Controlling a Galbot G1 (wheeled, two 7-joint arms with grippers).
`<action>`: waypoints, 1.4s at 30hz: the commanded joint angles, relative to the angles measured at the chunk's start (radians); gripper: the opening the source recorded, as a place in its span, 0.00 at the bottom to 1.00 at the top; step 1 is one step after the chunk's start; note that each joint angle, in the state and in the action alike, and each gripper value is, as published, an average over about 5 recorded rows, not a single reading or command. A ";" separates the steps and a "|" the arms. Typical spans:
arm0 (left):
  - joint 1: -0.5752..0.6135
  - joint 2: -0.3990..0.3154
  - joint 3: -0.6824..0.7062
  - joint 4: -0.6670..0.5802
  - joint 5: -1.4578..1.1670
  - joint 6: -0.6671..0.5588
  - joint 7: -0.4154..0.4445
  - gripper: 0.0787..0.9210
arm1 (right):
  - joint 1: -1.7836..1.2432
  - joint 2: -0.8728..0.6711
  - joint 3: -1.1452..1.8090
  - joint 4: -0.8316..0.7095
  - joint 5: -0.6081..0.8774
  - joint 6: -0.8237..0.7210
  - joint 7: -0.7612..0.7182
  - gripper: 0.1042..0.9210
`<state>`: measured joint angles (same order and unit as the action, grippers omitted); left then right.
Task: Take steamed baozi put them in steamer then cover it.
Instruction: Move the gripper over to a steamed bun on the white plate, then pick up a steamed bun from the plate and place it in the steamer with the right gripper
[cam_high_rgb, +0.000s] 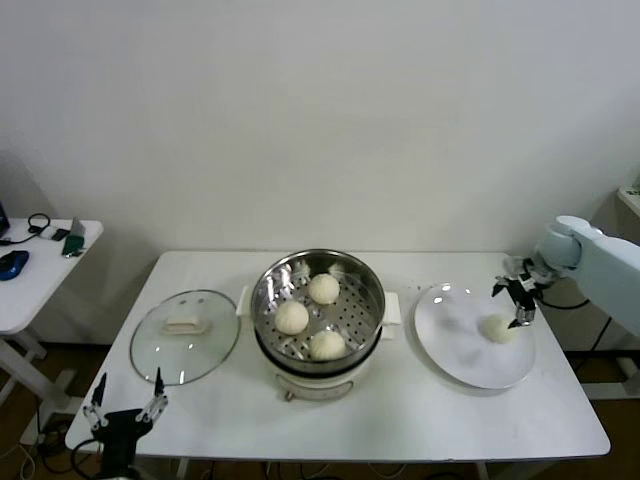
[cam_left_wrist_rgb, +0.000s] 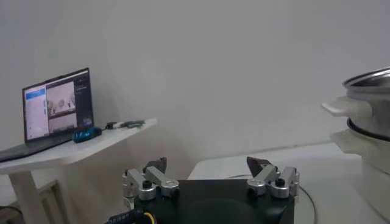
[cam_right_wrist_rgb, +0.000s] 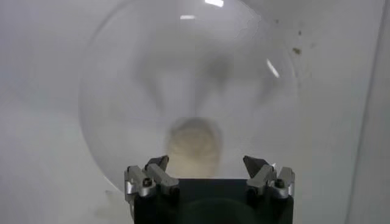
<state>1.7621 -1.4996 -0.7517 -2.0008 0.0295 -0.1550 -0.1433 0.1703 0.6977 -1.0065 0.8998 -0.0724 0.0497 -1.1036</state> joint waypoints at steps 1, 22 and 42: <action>-0.003 -0.003 -0.002 0.007 0.003 0.004 0.000 0.88 | -0.143 0.067 0.149 -0.175 -0.121 0.017 0.003 0.88; -0.007 -0.003 -0.002 0.010 0.007 0.009 -0.001 0.88 | -0.145 0.160 0.184 -0.253 -0.111 0.024 -0.021 0.88; -0.006 -0.004 -0.001 0.002 0.003 0.006 -0.001 0.88 | 0.034 0.126 -0.005 -0.179 0.199 -0.065 -0.027 0.72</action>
<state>1.7570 -1.5031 -0.7582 -1.9965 0.0333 -0.1480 -0.1455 0.0711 0.8391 -0.8594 0.6624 -0.1168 0.0604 -1.1364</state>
